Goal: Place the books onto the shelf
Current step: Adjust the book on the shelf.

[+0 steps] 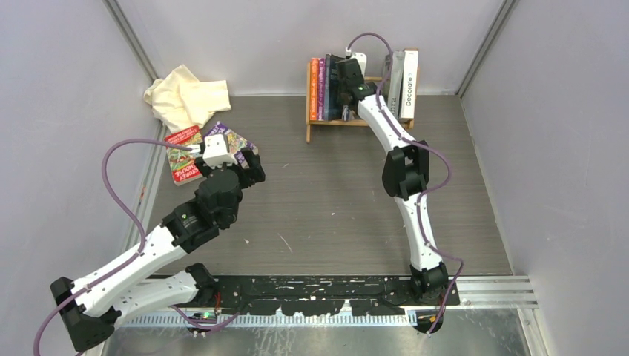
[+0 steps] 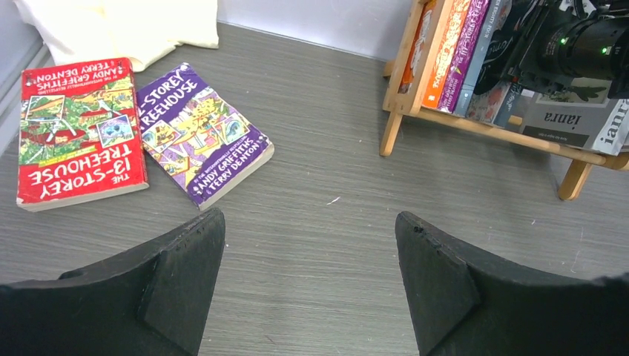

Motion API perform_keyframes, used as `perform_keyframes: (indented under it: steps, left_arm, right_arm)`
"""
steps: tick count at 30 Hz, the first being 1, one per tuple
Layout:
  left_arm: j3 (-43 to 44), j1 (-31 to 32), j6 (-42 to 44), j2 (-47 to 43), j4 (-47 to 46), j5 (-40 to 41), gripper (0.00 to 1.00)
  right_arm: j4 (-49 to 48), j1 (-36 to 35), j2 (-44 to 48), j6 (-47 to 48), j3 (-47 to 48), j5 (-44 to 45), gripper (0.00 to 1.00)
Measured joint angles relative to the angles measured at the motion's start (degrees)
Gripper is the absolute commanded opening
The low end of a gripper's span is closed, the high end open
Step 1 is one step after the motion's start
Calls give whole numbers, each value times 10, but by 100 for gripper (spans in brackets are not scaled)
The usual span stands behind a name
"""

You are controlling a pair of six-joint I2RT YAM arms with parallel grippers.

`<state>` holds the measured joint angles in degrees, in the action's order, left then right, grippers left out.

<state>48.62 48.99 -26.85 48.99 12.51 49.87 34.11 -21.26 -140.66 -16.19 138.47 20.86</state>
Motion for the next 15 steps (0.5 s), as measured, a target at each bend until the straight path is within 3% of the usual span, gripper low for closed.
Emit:
perform_keyframes:
  steps: [6, 11, 15]
  left_arm:
    - [-2, 0, -2, -9, 3, 1, 85]
    - [-8, 0, -3, -13, 4, 2, 85]
    - [-14, 0, -6, -14, 6, 5, 85]
  right_arm:
    - [-3, -2, -9, 3, 9, -6, 27]
    - [-3, -5, -15, 6, 18, -12, 56]
    - [-2, -10, -16, 9, 18, -17, 65]
